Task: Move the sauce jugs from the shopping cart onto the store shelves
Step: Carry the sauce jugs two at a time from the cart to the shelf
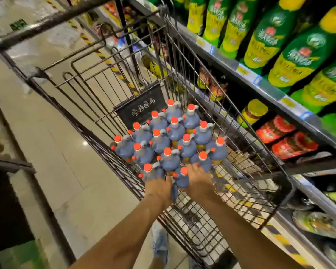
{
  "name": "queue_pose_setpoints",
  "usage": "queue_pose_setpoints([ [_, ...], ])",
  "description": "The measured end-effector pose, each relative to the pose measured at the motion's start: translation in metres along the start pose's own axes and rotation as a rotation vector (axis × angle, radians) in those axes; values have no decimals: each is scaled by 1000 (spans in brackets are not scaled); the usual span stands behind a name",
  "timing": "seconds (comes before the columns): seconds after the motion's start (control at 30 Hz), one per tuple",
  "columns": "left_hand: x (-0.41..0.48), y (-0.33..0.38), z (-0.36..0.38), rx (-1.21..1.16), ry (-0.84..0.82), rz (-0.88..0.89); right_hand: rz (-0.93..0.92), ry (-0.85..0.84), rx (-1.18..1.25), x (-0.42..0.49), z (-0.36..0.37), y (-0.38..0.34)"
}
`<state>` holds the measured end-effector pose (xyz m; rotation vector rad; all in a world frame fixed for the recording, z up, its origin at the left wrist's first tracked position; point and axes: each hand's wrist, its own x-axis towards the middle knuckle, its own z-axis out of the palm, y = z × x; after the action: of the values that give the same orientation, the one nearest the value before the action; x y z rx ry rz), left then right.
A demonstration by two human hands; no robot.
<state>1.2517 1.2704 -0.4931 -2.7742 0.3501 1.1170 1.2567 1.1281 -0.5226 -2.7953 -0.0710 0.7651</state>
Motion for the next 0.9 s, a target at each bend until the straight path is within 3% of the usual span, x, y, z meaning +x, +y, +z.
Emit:
queue_pose_setpoints([
  [0.2,35,10,10,46,-29,72,60,176,136,14,20,2],
  [0.33,48,8,16,67,-24,111,70,197,164,12,31,8],
  [0.5,47,10,22,-79,176,144,143,228,233,-7,39,29],
  [0.7,50,48,33,-616,313,-48,294,310,292,-32,33,70],
  [0.8,51,63,51,-1045,325,-111,379,395,551,-32,39,86],
  [0.9,54,80,70,-1257,297,-116,356,385,715,-32,57,95],
])
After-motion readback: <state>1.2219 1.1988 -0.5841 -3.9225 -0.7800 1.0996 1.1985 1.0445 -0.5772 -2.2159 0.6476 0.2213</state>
